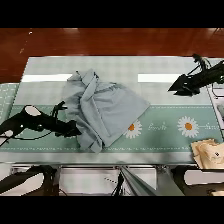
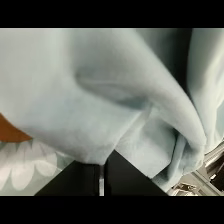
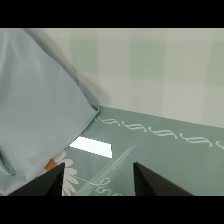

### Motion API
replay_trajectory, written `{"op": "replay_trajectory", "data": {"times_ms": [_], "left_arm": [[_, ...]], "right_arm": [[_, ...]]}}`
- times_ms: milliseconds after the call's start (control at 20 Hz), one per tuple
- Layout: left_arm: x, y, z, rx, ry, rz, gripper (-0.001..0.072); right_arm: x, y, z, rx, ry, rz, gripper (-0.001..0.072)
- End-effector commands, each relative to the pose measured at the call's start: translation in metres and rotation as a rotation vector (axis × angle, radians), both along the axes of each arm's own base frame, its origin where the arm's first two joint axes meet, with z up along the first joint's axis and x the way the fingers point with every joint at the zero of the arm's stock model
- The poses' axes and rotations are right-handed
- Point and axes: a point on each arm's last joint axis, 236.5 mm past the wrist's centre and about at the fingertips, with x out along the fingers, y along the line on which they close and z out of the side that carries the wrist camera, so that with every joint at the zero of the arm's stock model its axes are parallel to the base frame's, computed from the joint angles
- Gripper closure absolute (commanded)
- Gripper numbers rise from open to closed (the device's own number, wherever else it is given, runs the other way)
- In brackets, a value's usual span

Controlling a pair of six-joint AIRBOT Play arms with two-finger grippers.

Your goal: Fold the shirts.

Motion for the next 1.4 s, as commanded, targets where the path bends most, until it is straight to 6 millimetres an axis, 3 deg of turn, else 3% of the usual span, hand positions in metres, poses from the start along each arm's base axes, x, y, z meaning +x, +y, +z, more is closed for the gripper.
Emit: {"op": "replay_trajectory", "data": {"times_ms": [0,200,450,600,650,750,800,850,950,1050,1150,1200,1250,1350], "left_arm": [[0.002,-0.002,-0.003,-0.011,-0.003,0.007,0.0683],[-0.002,-0.004,-0.001,-0.02,0.011,-0.003,0.0682],[-0.001,-0.005,0.0,-0.028,-0.003,-0.014,0.0683],[0.0,-0.005,0.0,-0.028,-0.007,-0.015,0.0683],[0.002,-0.005,0.001,-0.029,-0.017,-0.022,0.0683],[0.009,-0.005,0.006,-0.035,-0.038,-0.028,0.0683],[0.013,-0.006,0.011,-0.043,-0.051,-0.043,0.0683],[0.02,-0.007,0.02,-0.051,-0.077,-0.054,0.0684],[0.041,-0.01,0.054,-0.074,-0.164,-0.087,0.0684],[0.071,-0.011,0.117,-0.091,-0.336,-0.13,0.0684],[0.096,-0.012,0.217,-0.083,-0.608,-0.181,0.0684],[0.102,-0.012,0.281,-0.063,-0.788,-0.206,0.0684],[0.101,-0.012,0.345,-0.036,-0.975,-0.214,0.0685],[0.074,-0.008,0.478,0.064,-1.401,-0.235,0.0684]], "right_arm": [[-0.002,0.022,-0.034,0.004,0.007,-0.033,0.0201],[-0.004,0.056,-0.071,-0.038,-0.019,-0.022,0.0201],[-0.006,0.081,-0.093,-0.075,-0.032,-0.04,0.0203],[-0.026,0.108,-0.112,-0.074,0.036,-0.001,0.0204],[-0.03,0.118,-0.118,-0.071,0.053,0.013,0.0242],[-0.027,0.135,-0.121,-0.064,0.032,0.02,0.0598],[-0.024,0.138,-0.113,-0.06,0.009,0.023,0.0688],[-0.019,0.139,-0.1,-0.058,-0.019,0.033,0.0688],[0.002,0.123,-0.047,-0.086,-0.153,0.056,0.0689],[0.023,0.104,0.037,-0.115,-0.358,0.06,0.0689],[0.032,0.086,0.14,-0.14,-0.605,0.04,0.0689],[0.028,0.078,0.2,-0.152,-0.749,0.013,0.0689],[0.018,0.071,0.26,-0.161,-0.893,-0.016,0.0689],[-0.019,0.062,0.361,-0.197,-1.144,-0.06,0.0689]]}}
